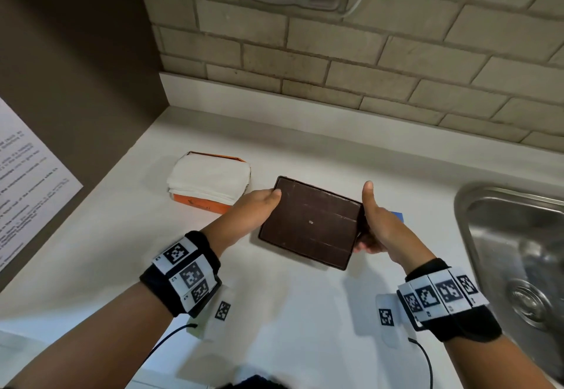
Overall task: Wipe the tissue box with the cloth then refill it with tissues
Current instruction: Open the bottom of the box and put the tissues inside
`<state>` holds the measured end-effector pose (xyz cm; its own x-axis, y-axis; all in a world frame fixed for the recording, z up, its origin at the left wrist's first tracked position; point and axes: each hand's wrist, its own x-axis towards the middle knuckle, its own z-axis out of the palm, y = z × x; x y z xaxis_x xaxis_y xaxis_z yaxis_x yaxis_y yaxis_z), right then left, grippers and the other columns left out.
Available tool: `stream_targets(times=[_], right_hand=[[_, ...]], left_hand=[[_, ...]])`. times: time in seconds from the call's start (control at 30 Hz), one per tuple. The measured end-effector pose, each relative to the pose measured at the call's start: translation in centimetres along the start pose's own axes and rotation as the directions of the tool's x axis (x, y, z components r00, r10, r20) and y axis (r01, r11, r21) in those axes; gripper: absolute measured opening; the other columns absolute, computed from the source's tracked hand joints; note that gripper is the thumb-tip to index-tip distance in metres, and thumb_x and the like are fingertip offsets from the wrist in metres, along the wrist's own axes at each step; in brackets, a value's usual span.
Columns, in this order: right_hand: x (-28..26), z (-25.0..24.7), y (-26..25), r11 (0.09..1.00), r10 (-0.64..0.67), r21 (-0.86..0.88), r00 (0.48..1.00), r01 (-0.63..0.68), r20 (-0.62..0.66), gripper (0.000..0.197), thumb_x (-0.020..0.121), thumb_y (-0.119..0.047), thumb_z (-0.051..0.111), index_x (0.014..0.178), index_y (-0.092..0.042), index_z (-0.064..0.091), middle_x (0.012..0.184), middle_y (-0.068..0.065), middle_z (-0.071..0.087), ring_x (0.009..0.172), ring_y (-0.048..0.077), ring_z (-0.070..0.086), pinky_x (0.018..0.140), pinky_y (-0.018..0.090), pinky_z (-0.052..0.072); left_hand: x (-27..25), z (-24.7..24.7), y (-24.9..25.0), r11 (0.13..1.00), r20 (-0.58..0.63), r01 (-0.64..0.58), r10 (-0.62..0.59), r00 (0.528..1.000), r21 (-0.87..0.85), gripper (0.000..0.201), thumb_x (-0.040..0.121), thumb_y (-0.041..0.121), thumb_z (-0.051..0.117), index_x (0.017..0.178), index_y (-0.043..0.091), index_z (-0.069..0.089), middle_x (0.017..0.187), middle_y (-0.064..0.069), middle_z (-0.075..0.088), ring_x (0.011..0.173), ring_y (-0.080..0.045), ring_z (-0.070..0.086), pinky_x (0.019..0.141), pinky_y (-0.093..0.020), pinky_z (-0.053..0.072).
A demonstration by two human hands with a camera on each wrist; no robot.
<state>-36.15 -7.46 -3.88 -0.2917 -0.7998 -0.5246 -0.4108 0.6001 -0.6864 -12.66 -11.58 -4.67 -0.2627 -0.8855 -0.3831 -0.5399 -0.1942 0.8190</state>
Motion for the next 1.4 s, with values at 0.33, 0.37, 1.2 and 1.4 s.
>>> stream_targets(times=[0.33, 0.37, 1.2, 1.4], right_hand=[[1.6, 0.4, -0.4, 0.986, -0.11, -0.14, 0.988, 0.094, -0.109, 0.069, 0.095, -0.057, 0.035, 0.052, -0.005, 0.053, 0.047, 0.009, 0.059, 0.047, 0.026, 0.058, 0.067, 0.04, 0.056], [1.7, 0.5, -0.2, 0.988, -0.109, -0.119, 0.988, 0.096, -0.108, 0.062, 0.095, -0.05, 0.042, 0.053, -0.006, 0.052, 0.047, 0.008, 0.058, 0.046, 0.024, 0.057, 0.066, 0.04, 0.055], [0.4, -1.1, 0.9, 0.903, -0.01, 0.428, 0.995, -0.035, 0.101, 0.016, 0.088, 0.005, 0.059, 0.083, -0.01, 0.057, 0.079, 0.008, 0.06, 0.073, 0.02, 0.059, 0.067, 0.029, 0.051], [1.0, -1.4, 0.9, 0.877, 0.006, 0.476, 0.99, -0.072, 0.138, 0.013, 0.089, 0.004, 0.058, 0.09, -0.009, 0.057, 0.087, 0.015, 0.062, 0.075, 0.023, 0.059, 0.067, 0.033, 0.05]], left_hand=[[1.4, 0.4, -1.0, 0.966, -0.199, -0.114, 0.162, 0.966, 0.232, 0.022, 0.098, 0.027, 0.047, 0.086, 0.017, 0.062, 0.096, -0.02, 0.072, 0.095, -0.033, 0.066, 0.076, -0.032, 0.048], [1.3, 0.4, -0.9, 0.971, -0.207, -0.112, 0.156, 0.966, 0.21, 0.022, 0.098, 0.025, 0.048, 0.089, 0.016, 0.066, 0.098, -0.018, 0.073, 0.097, -0.031, 0.067, 0.08, -0.033, 0.049], [2.4, -0.5, -0.4, 0.851, -0.003, 0.191, -0.22, 0.975, -0.488, 0.023, 0.094, -0.002, 0.055, 0.115, 0.004, 0.058, 0.104, -0.011, 0.061, 0.098, -0.02, 0.059, 0.094, -0.034, 0.051], [2.5, -0.6, -0.6, 0.839, 0.021, 0.191, -0.21, 0.978, -0.51, 0.023, 0.092, 0.003, 0.06, 0.115, 0.007, 0.059, 0.111, -0.011, 0.062, 0.102, -0.02, 0.06, 0.099, -0.036, 0.05]])
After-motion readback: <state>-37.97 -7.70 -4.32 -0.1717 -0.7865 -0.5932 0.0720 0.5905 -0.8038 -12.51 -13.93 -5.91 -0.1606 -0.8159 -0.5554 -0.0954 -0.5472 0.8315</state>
